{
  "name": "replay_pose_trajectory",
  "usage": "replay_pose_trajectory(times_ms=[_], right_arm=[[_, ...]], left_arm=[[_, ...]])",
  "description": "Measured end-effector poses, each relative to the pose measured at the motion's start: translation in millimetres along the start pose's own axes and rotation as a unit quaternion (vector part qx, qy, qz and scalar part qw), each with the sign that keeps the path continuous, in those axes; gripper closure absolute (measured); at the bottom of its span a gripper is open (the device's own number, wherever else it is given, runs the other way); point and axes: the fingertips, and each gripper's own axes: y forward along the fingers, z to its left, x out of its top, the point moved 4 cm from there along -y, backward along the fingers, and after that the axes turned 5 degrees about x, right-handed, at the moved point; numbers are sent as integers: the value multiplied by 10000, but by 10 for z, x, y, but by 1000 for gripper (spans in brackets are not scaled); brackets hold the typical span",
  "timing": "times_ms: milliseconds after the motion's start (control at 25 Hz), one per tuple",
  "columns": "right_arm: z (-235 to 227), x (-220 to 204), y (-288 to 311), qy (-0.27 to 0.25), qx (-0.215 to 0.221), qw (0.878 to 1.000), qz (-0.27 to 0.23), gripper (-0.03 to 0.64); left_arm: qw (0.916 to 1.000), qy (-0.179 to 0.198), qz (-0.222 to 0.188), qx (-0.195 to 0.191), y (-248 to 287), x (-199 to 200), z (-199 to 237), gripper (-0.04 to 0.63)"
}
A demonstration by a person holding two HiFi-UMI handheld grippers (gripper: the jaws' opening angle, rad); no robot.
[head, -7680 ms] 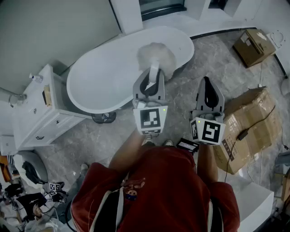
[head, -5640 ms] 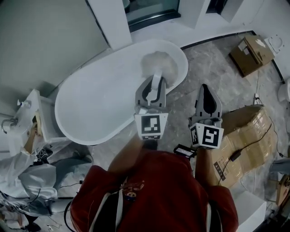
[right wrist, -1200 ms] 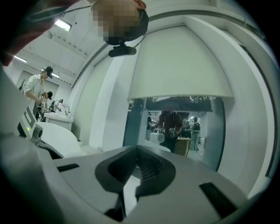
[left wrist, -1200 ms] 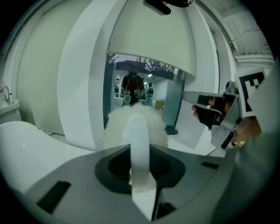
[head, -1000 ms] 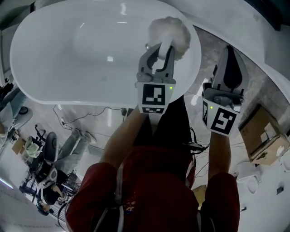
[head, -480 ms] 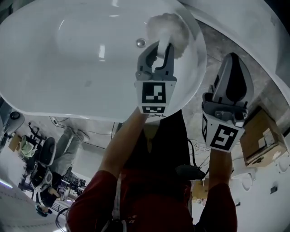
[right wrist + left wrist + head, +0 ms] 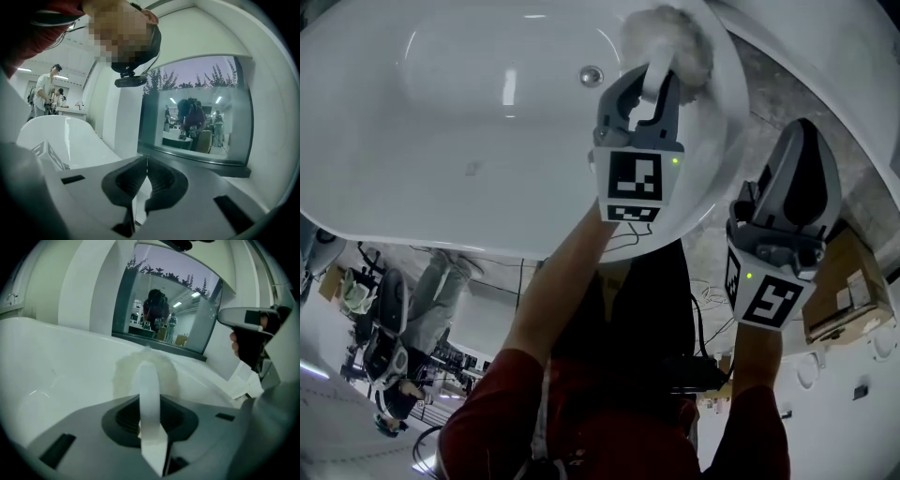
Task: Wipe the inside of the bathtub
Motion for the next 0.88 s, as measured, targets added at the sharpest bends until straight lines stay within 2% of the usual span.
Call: replay_pose_trajectory(times_ms=[520,880], right_arm=[[-30,-243,103,87,173,9998,36,604],[106,-251,265,139,520,9984,-160,604]], left_arm=[[9992,-2,230,317,436,-410,246,503],[9957,-1,704,595,868,-960,545,503]])
